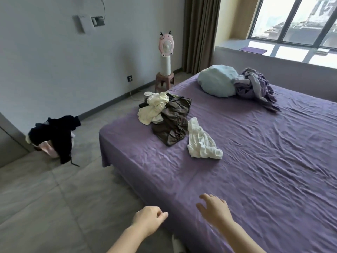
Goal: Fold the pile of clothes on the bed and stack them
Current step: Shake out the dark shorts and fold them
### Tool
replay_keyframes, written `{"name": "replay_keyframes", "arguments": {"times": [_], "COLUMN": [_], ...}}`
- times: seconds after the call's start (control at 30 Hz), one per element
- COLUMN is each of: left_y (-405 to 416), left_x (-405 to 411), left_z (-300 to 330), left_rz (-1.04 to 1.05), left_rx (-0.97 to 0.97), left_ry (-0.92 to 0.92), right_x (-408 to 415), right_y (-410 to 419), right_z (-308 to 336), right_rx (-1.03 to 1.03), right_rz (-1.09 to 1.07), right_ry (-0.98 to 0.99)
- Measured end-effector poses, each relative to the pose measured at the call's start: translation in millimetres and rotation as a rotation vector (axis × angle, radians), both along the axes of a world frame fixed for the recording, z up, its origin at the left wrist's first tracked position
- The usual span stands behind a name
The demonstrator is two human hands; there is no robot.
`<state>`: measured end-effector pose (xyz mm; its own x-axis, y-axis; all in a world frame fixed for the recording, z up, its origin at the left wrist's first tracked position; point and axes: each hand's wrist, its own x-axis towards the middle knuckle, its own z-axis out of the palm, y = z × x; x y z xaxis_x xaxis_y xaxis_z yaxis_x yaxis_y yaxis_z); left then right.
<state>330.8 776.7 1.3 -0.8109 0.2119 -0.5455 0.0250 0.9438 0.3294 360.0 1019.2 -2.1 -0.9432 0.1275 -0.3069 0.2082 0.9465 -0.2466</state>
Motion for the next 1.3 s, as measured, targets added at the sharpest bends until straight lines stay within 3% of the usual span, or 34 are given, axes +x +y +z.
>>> {"name": "replay_keyframes", "arguments": {"times": [0.5,0.83,1.07,1.3], "left_y": [55,101,128,133], "left_x": [-181,-303,-425,-570], "left_z": [-3,-24,-41,-56], "left_rz": [0.055,-0.177,-0.353,-0.222], "left_rx": [-0.026,-0.025,0.001,0.068], "left_ry": [-0.138,-0.238,-0.236,-0.156], "right_x": [-164,-232,-338,-460], "right_y": [27,63,50,27], "right_z": [-32,-41,-40,-45], "right_rx": [-0.101,-0.077,-0.1,-0.131], "right_rz": [0.004,-0.241,-0.397,-0.374], "right_ry": [-0.134,-0.153,-0.107,-0.047]}}
